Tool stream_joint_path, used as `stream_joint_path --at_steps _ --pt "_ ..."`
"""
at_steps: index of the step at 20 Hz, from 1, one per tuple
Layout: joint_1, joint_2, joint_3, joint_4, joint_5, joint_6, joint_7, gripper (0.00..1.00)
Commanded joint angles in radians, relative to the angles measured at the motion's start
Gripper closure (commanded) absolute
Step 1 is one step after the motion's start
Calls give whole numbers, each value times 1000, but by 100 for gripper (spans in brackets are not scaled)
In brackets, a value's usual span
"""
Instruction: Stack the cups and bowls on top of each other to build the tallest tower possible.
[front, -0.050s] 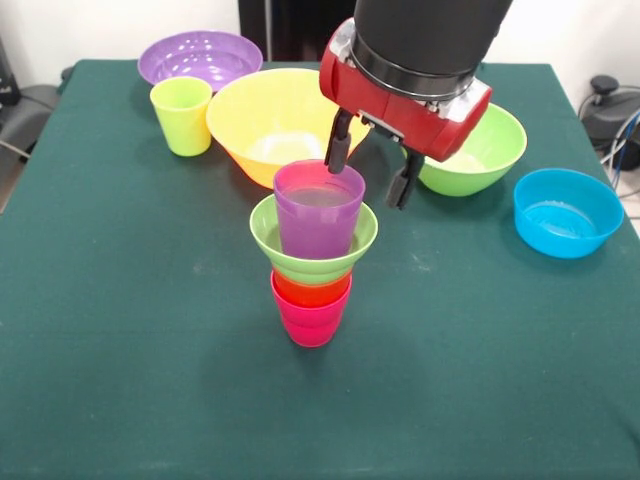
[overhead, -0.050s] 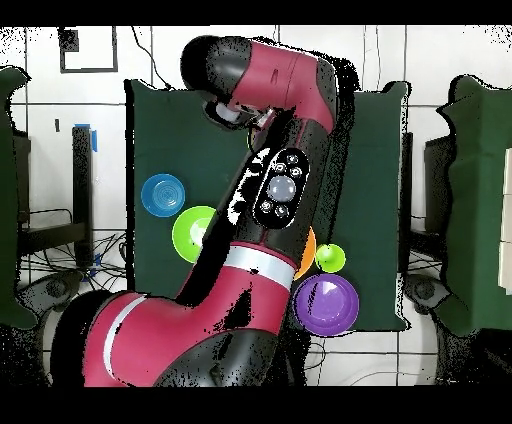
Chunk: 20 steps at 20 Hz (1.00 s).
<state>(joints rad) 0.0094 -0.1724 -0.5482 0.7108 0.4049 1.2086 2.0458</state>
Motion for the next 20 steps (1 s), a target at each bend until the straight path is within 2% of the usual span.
stream_joint_path --at_steps 1,6,20 --pt "8 -12 64 5 -22 59 136 0" --pt "-19 -32 48 -34 -26 121 105 0" --pt "-101 -61 47 -17 -75 123 -3 0"
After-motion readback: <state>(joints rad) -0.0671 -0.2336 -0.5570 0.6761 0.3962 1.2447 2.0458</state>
